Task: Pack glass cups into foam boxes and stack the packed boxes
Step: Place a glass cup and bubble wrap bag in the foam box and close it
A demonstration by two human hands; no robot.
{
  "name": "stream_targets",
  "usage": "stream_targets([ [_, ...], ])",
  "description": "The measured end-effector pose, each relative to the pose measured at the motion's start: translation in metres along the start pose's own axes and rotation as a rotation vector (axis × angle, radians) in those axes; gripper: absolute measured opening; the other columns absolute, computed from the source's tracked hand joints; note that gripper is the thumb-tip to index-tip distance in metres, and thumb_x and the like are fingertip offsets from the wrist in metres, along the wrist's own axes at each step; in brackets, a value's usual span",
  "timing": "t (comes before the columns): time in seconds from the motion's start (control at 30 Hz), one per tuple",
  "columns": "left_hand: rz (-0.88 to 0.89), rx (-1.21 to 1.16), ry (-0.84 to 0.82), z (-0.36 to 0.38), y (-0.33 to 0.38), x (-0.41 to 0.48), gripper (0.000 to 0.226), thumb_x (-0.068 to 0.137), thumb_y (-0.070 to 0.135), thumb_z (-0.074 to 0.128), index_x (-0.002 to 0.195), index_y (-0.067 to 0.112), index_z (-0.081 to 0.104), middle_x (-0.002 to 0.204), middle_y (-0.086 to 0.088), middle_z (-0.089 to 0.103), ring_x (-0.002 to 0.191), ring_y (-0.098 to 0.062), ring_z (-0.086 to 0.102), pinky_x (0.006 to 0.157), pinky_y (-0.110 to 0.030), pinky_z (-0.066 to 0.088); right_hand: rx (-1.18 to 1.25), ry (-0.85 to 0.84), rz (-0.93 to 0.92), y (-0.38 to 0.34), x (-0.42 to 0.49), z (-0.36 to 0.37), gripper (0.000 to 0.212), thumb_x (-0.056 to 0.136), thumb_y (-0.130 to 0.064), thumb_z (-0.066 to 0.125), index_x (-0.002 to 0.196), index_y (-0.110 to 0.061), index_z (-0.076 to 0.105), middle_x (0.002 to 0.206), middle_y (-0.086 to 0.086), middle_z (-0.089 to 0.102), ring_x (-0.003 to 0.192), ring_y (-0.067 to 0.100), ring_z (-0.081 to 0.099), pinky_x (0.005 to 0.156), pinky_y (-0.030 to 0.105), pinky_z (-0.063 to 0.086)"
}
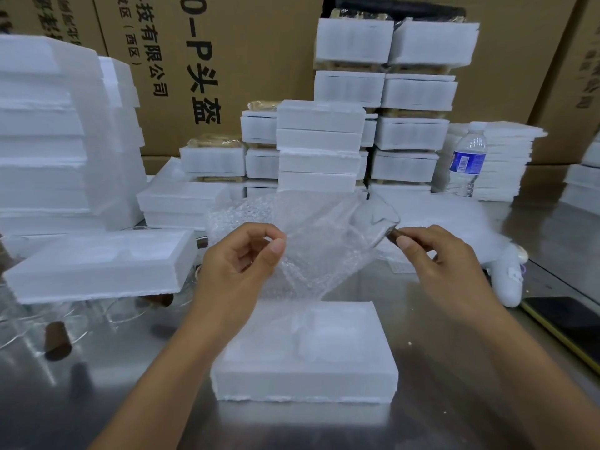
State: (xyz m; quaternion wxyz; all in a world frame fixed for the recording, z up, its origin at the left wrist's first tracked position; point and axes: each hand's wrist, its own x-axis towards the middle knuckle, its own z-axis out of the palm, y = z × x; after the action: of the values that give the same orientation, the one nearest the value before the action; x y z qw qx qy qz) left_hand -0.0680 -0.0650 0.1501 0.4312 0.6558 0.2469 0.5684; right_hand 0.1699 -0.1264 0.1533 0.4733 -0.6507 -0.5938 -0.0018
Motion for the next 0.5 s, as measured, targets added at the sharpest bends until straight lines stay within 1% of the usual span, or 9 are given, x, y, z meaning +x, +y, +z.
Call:
stream_targets([
  [0.13, -0.022, -0.067, 0.024, -0.002, 0.000, 0.000, 0.011, 0.068, 0.045, 0.064, 0.073, 0.036, 0.068, 0.065, 0.013, 0.060, 0.060, -0.001, 0.053, 0.061, -0.012, 0.046, -0.058, -0.133, -0.054, -0.002, -0.003, 0.002, 0.019, 0.093, -0.023, 0.053, 0.101, -0.023, 0.070, 0.084, 0.004, 0.057, 0.083, 0.006, 0.050, 0.065, 0.006, 0.033],
  [0.23, -0.027, -0.079, 0.019, -0.001, -0.001, 0.000, 0.012, 0.068, 0.046, 0.064, 0.074, 0.036, 0.068, 0.066, 0.016, 0.060, 0.062, 0.001, 0.053, 0.062, -0.011, 0.045, -0.024, -0.227, -0.086, -0.007, -0.006, 0.007, 0.017, 0.092, -0.024, 0.055, 0.097, -0.032, 0.069, 0.083, -0.004, 0.057, 0.081, -0.001, 0.049, 0.068, 0.004, 0.033],
  [0.33, -0.006, -0.050, -0.033, 0.004, 0.000, -0.002, 0.008, 0.068, 0.041, 0.066, 0.073, 0.036, 0.069, 0.068, 0.014, 0.062, 0.066, 0.001, 0.054, 0.065, -0.011, 0.045, 0.012, -0.289, -0.078, -0.014, -0.010, 0.010, 0.024, 0.090, -0.027, 0.057, 0.084, -0.050, 0.061, 0.083, -0.009, 0.053, 0.080, -0.004, 0.049, 0.069, 0.004, 0.032],
  [0.4, 0.035, 0.020, -0.064, 0.008, 0.000, -0.005, 0.004, 0.069, 0.040, 0.066, 0.072, 0.039, 0.069, 0.073, 0.004, 0.063, 0.069, -0.011, 0.055, 0.071, -0.019, 0.045, 0.004, -0.309, -0.071, -0.019, -0.012, 0.011, 0.030, 0.088, -0.028, 0.058, 0.076, -0.056, 0.056, 0.079, -0.009, 0.048, 0.077, -0.004, 0.048, 0.066, 0.005, 0.032],
  [0.43, 0.061, 0.062, -0.077, 0.010, 0.001, -0.006, 0.002, 0.071, 0.041, 0.068, 0.073, 0.041, 0.069, 0.077, -0.002, 0.062, 0.071, -0.016, 0.054, 0.072, -0.023, 0.044, 0.000, -0.310, -0.063, -0.021, -0.013, 0.013, 0.034, 0.088, -0.028, 0.057, 0.069, -0.057, 0.055, 0.076, -0.009, 0.044, 0.074, -0.004, 0.047, 0.064, 0.006, 0.032],
  [0.47, 0.099, 0.114, -0.089, 0.011, 0.001, -0.007, 0.002, 0.073, 0.043, 0.071, 0.074, 0.043, 0.069, 0.080, -0.005, 0.061, 0.070, -0.014, 0.053, 0.072, -0.022, 0.042, 0.001, -0.305, -0.051, -0.024, -0.014, 0.014, 0.039, 0.089, -0.028, 0.057, 0.060, -0.055, 0.056, 0.072, -0.008, 0.042, 0.070, -0.003, 0.045, 0.062, 0.008, 0.032],
  [0.5, 0.150, 0.183, -0.100, 0.012, 0.000, -0.009, 0.005, 0.074, 0.045, 0.073, 0.077, 0.043, 0.069, 0.081, -0.003, 0.059, 0.068, -0.007, 0.051, 0.070, -0.017, 0.040, 0.012, -0.304, -0.033, -0.024, -0.015, 0.016, 0.040, 0.090, -0.027, 0.058, 0.056, -0.048, 0.059, 0.070, -0.006, 0.042, 0.067, -0.002, 0.046, 0.060, 0.010, 0.032],
])
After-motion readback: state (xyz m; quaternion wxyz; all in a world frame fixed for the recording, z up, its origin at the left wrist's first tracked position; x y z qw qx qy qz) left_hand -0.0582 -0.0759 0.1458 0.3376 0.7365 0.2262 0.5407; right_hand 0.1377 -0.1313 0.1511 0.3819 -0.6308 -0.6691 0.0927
